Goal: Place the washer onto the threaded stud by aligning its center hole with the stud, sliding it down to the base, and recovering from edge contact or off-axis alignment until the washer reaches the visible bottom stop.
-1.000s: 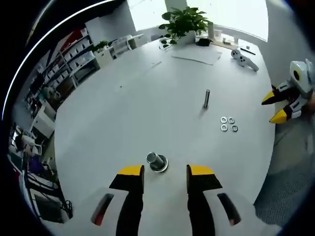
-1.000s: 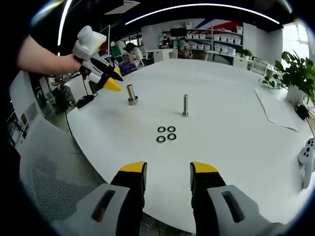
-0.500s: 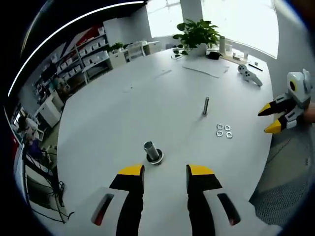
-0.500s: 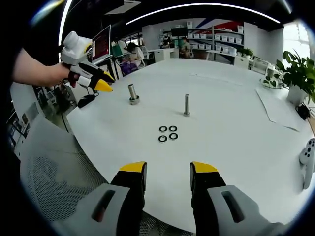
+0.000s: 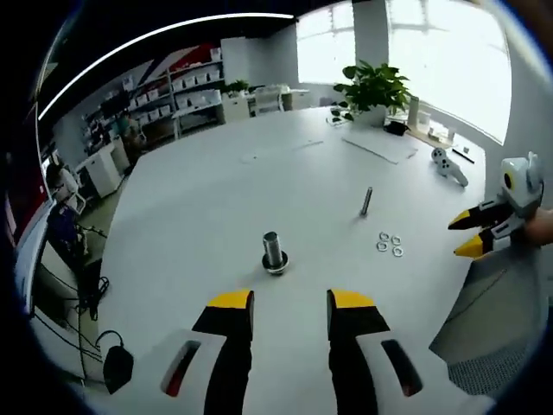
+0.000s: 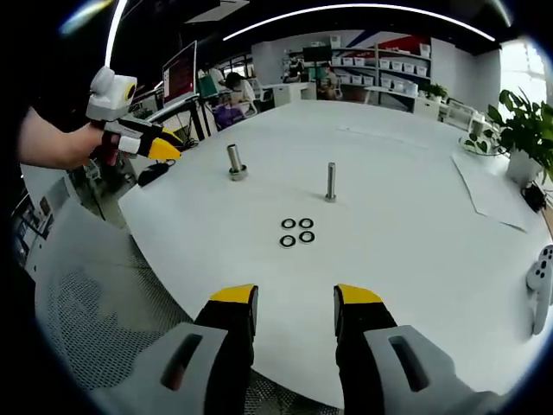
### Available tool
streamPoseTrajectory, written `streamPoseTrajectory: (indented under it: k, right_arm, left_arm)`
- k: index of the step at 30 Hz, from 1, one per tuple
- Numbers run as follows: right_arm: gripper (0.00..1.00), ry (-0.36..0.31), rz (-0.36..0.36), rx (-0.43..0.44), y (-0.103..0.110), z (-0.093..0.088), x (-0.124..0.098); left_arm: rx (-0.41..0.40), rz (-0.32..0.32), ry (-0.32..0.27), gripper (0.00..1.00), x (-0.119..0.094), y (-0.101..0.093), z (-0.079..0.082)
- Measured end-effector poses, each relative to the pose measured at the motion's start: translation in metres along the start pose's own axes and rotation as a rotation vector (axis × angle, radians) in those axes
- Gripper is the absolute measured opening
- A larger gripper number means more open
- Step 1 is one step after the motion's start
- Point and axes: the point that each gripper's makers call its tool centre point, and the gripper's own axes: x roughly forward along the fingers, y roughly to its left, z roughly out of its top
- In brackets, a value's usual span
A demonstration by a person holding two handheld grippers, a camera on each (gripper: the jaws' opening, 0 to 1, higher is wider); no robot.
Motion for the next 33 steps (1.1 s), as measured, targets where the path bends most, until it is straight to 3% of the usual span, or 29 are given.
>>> streamPoseTrajectory:
  k: [8,33]
  right_arm:
    - [0.38,0.012,0.003,-0.003,0.000,-0.002,0.001]
    - [0.38,0.030,0.001,-0.007,0.001,-0.005,0.001]
  left_arm:
    - [-0.031,0.017,0.004,0.32,-0.010,-0.001,-0.022]
    - [-0.102,0.019,-0.019,0.31,-0.030,-0.007,-0.053]
